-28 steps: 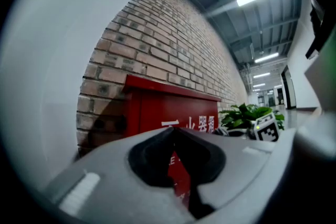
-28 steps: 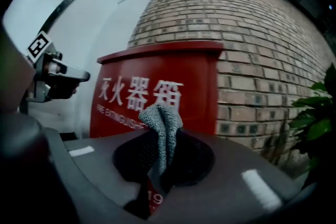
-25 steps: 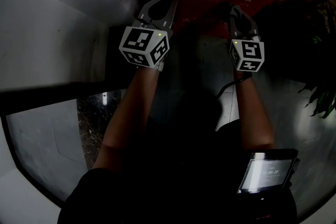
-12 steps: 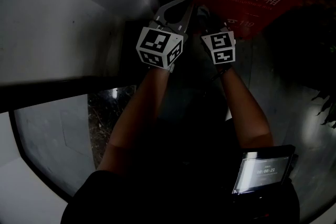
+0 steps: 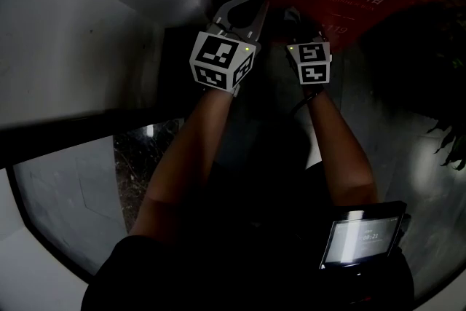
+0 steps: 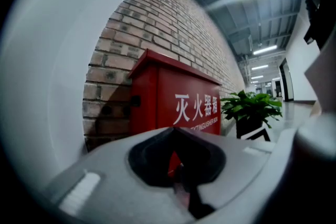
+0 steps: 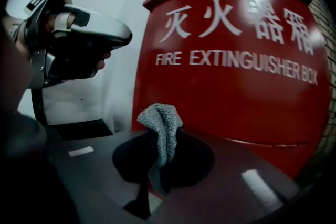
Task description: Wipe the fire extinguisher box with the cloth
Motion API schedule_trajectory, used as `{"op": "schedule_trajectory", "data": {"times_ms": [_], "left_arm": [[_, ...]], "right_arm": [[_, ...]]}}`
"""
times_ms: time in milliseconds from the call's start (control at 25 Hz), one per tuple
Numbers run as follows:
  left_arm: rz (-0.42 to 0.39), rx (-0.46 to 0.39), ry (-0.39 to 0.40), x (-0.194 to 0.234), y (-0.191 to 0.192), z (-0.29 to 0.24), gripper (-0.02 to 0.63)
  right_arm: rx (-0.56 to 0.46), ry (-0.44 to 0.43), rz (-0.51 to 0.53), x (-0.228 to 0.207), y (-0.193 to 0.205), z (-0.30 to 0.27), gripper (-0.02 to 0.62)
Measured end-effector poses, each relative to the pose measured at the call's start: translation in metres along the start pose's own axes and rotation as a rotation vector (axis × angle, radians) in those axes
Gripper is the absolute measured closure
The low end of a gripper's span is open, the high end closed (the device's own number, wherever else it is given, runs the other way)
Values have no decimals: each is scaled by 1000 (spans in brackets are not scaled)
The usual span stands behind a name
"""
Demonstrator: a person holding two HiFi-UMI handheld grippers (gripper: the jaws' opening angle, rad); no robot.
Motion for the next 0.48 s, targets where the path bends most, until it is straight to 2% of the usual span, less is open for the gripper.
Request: {"op": "schedule_trajectory", "data": {"times_ms": [280, 480], "left_arm": [[33, 6, 30, -20, 7, -20, 611], [28, 9, 46, -33, 8, -26, 611]], "right_arm": [[22, 84, -48, -52, 22, 33, 560], [60, 179, -147, -95, 47, 62, 560]]}}
Point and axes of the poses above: the fingertips, and each gripper's own axes: z backward along the fingers, x to its left, y out of its underside, the point moved 7 cm from there along z, backward along the fingers, and after that the axes turned 5 degrees about -y, right-handed, at the moved point
